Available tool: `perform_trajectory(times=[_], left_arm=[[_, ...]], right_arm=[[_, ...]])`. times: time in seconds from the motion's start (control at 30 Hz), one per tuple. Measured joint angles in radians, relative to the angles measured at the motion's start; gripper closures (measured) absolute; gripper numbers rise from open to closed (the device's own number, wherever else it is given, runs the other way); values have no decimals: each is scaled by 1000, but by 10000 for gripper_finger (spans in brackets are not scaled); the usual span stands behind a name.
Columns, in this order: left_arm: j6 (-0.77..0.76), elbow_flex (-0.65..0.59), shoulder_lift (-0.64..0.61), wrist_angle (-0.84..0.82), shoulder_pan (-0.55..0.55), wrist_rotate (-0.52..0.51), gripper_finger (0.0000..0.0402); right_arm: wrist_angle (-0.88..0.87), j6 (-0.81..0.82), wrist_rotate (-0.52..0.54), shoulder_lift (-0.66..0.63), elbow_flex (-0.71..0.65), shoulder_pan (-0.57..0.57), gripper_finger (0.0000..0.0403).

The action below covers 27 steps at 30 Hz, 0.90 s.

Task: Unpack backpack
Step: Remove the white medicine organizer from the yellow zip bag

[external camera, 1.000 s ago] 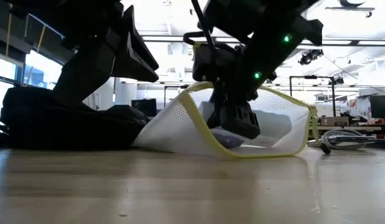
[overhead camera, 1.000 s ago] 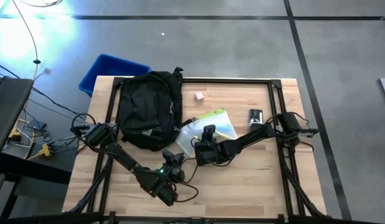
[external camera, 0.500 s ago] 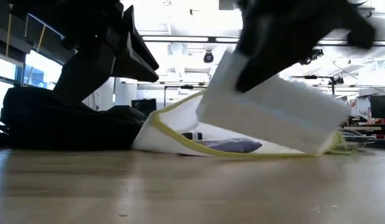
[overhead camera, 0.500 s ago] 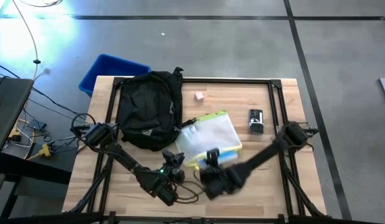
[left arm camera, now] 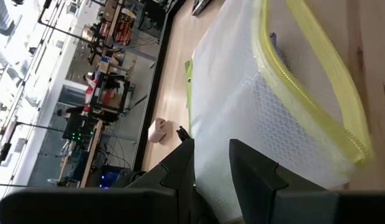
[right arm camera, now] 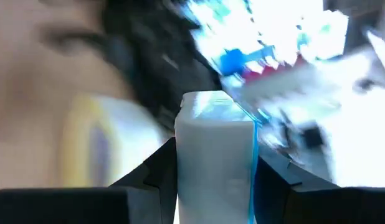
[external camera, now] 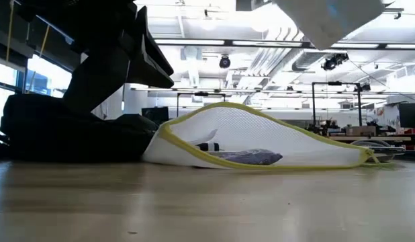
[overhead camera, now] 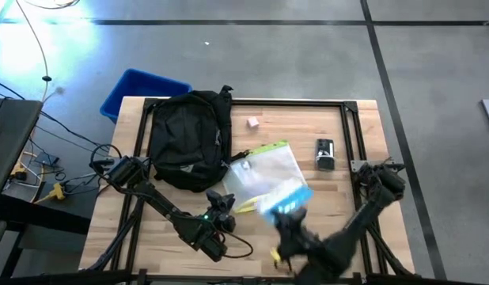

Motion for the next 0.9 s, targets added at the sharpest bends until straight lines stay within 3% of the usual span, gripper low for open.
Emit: perform_trajectory(times=[0.07, 0.1, 0.27, 0.4, 0.5, 0.57, 0.67, 0.8, 0.9], left_arm=[[1, 0, 0, 0, 0, -1, 319], [1, 0, 0, 0, -1, -1, 319], [2, 0, 0, -2, -5, -6, 319], [13, 0, 0, 0, -5, -7, 319], [39, 0, 0, 1, -5, -14, 319], [56, -1, 0, 1, -5, -17, 319], [63, -1, 0, 2, 0, -30, 319], [65, -1, 0, 3, 10, -63, 319], [77, -1, 0, 2, 18, -63, 319]], right_arm=[[-163, 195, 29, -28, -50, -79, 280], [-162, 233, 47, -57, -109, -126, 280], [136, 104, 65, -210, -496, -396, 280], [537, -184, -52, -272, -737, -622, 280], [956, -528, -299, -284, -870, -763, 280], [1189, -698, -392, -277, -925, -839, 280], [1395, -866, -397, -252, -941, -937, 280], [1419, -928, -513, -212, -903, -1054, 280], [1427, -966, -534, -175, -885, -1116, 280]])
